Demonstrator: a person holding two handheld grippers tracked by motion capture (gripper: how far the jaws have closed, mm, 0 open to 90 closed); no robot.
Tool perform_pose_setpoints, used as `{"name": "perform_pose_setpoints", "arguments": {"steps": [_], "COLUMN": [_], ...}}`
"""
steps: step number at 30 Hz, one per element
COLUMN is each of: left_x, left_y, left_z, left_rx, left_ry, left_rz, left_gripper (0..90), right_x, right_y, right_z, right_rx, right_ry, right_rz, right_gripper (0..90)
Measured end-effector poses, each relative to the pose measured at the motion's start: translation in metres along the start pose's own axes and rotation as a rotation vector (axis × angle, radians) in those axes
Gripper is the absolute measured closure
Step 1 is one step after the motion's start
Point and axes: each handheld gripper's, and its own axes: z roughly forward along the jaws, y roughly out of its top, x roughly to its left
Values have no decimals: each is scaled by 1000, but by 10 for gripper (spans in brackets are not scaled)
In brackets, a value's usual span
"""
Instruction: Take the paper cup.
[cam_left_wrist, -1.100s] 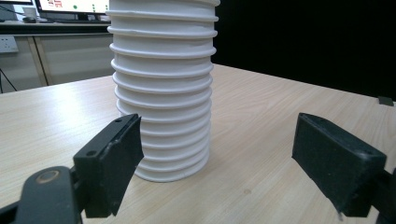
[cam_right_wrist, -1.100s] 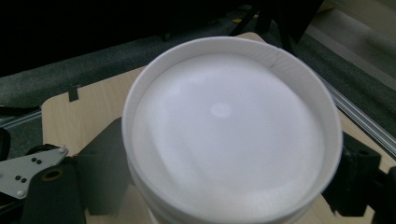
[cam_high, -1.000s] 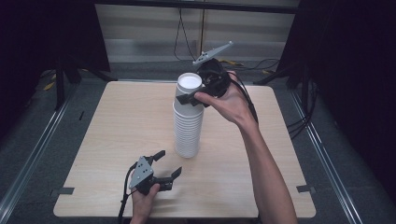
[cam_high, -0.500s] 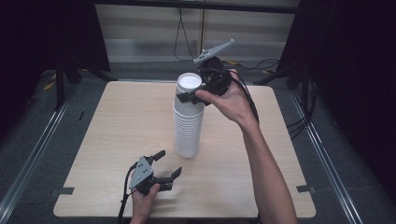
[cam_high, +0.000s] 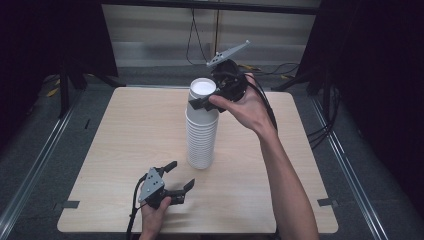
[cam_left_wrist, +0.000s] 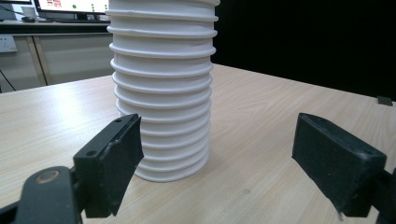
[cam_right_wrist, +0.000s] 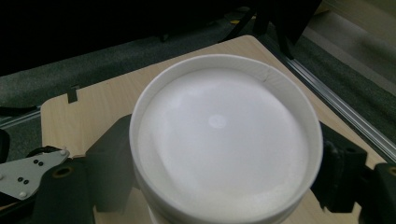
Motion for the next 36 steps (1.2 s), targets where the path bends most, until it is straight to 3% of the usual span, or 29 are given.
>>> {"name": "perform_pose_setpoints", "arguments": {"steps": [5,13,16,17,19,25,31,36], "left_x": [0,0,0,0,0,0,0,0], "left_y": [0,0,0,0,0,0,0,0], "left_z": [0,0,0,0,0,0,0,0], "left_rx": [-2,4,4,4,-2,-1,0,-3], "left_ry": [0,-1,-4,-1,-1,1,1,2], "left_rz": [-5,4,5,4,-4,0,1,-3], "left_gripper": [160,160,160,159,160,160,160,160], "right_x": [-1,0,1,3,3,3,2,4], "right_y": [3,5,6,7,8,8,6,4], "right_z": [-7,-14,-14,-16,-17,-18,-28,-33], "right_rx": [-45,-70,-79,-103,-112,-119,-201,-231], "right_ry": [8,9,4,-27,-4,-3,-12,-29], "right_rz": [9,4,5,-4,1,13,22,5], "right_gripper": [217,219,220,222,222,224,227,228]}}
